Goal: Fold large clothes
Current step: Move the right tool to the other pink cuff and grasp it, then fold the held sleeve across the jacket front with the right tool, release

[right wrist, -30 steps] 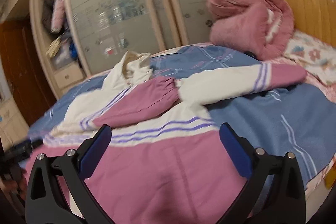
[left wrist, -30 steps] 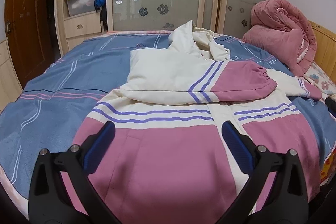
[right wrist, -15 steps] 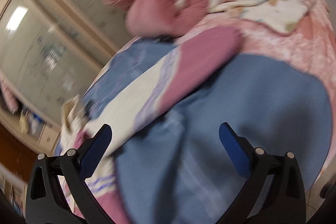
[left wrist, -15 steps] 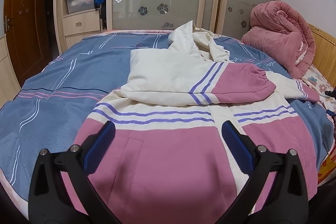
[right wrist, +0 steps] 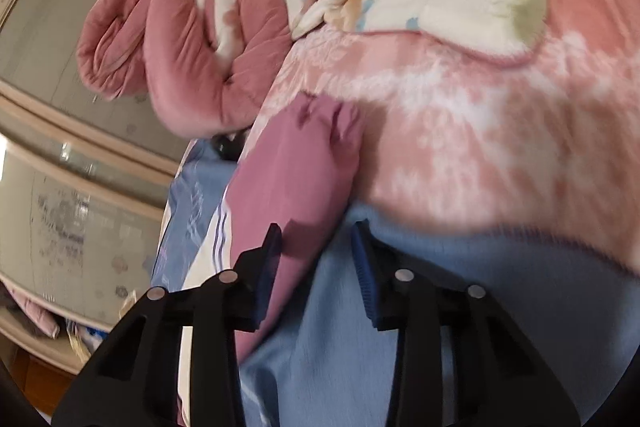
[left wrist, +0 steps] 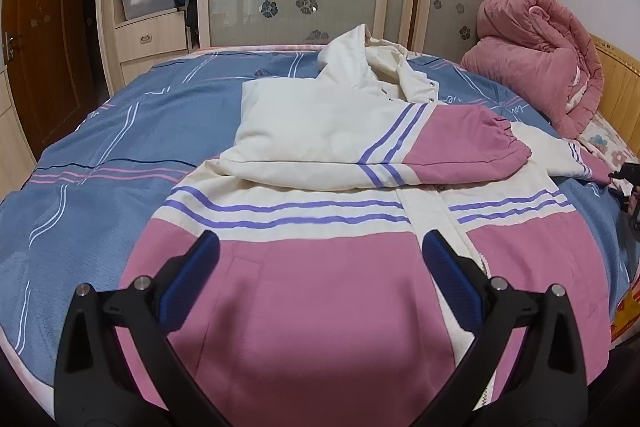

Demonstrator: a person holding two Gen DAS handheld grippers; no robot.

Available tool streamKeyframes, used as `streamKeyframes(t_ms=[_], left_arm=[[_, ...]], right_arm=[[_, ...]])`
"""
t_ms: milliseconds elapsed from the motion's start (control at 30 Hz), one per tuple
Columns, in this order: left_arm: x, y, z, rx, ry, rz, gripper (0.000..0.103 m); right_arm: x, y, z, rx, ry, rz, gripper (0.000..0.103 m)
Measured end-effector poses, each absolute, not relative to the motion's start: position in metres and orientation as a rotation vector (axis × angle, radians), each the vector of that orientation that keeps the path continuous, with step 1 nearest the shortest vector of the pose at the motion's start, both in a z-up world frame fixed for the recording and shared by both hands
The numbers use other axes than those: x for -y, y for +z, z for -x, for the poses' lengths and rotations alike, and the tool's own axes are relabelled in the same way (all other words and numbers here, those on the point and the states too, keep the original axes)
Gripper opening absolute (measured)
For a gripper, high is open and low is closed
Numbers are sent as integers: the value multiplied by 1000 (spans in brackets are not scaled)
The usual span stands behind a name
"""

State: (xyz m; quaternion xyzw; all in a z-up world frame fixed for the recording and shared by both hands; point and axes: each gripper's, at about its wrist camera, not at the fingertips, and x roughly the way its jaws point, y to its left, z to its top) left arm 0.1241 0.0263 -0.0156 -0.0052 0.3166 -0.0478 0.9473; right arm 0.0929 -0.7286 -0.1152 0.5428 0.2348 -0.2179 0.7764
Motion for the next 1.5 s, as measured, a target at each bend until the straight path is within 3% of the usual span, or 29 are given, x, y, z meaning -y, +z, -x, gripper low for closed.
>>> streamKeyframes(t_ms=[100,133,167,267,433,667,767,1033,1133,1167,1200,1233,1267,1500], left_arm=[[-23,-18,-127,-651,-96,-2,101],[-22,-18,-127,-651,-95,-5,101],[-21,-19,-129,-654,-91,-9,101],[-21,-20,-132,-661,-95,2,101],[-23,-17,-131,-652,-98,7,101],[-30,-9,-126,-633,-95,27,101],[-36,-6,-125,-627,-90,43,101],[-44,0,-121,-613,-88,57,101],[-46,-1,-121,-612,-88,59,101],[-46,-1,-121,-614,-88,61,101],[-47,-2,-122,-619,-88,64,101],[-47,-3,-123,-627,-89,69,101],[-47,-4,-124,-634,-92,73,101],[-44,-4,-124,-639,-103,79,101]], right_arm=[[737,-116,-110,-527,-497,-1158,37],[738,-115,-114,-532,-528,-1130,29],[739,-112,-116,-522,-549,-1108,15],[721,-83,-125,-477,-596,-931,7],[623,6,-157,-381,-528,-428,7],[459,79,-181,-276,-243,-85,7],[393,69,-197,-340,-129,27,7],[299,-36,-216,-584,63,66,8],[290,-53,-221,-689,96,0,16],[290,-53,-220,-704,94,-1,27],[290,-51,-218,-715,121,-4,41],[289,-48,-212,-710,146,-11,82],[286,-43,-209,-698,149,-11,102],[275,-15,-122,-513,89,-8,102]])
